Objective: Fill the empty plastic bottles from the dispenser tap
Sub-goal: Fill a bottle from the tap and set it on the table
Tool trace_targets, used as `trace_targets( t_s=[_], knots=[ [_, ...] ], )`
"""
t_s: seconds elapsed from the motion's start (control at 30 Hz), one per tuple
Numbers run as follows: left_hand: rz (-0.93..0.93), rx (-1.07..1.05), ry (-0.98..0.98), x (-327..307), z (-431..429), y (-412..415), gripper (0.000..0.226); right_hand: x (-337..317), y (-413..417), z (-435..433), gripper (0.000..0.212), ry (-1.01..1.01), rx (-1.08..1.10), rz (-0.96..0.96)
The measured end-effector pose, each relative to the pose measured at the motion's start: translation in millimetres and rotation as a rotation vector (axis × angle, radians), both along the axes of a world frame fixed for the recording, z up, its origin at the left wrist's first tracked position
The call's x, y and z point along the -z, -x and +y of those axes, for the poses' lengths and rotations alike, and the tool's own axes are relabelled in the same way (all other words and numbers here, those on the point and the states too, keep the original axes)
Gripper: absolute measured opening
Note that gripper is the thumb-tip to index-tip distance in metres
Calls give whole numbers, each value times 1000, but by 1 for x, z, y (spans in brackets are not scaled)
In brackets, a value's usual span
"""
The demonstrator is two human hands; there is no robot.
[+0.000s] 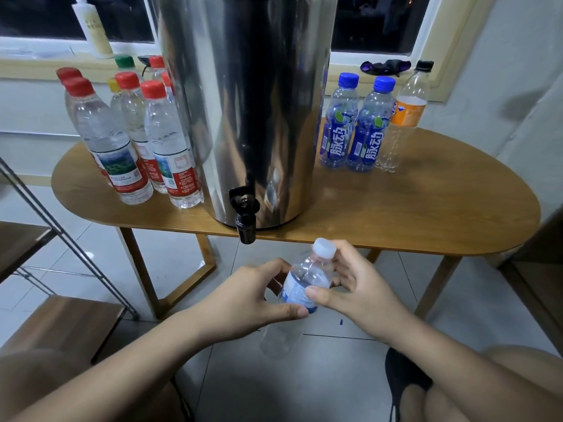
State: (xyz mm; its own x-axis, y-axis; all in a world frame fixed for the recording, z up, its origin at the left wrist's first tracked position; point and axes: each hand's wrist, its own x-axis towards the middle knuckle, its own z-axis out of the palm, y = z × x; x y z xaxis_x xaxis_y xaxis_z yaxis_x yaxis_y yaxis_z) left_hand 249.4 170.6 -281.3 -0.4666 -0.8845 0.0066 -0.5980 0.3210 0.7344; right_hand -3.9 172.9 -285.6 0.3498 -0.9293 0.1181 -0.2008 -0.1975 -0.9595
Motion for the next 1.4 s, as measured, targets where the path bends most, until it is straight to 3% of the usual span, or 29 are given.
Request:
trace_targets(
  t_s=[0.13, 0.27, 0.4, 0.67, 0.87, 1.1, 1.27, 1.4],
  knots=[
    [-78, 47, -31, 3, -2, -1, 62, 6, 0, -1, 53, 31, 45, 84],
    [-5, -20, 7, -5, -3, -5, 70, 6, 2, -1, 59, 73, 70, 289],
    [72, -19, 92, -11, 1, 0, 41, 3, -1, 2, 51, 147, 10, 415],
    [63, 58, 232, -16, 4, 1, 35, 5, -5, 2, 37, 220, -28, 500],
    [22, 113, 223, -18, 1, -4, 39, 3, -3, 2, 51, 169, -52, 515],
    [-106, 120, 248, -16, 4, 0, 40, 5, -3, 1, 45, 140, -148, 562],
    [-127, 38, 229, -21, 3, 2, 16, 4, -5, 1, 49, 177, -117, 536],
    [-224, 31, 226, -24, 3, 1, 21, 5, -6, 3, 54, 189, -112, 574]
  ],
)
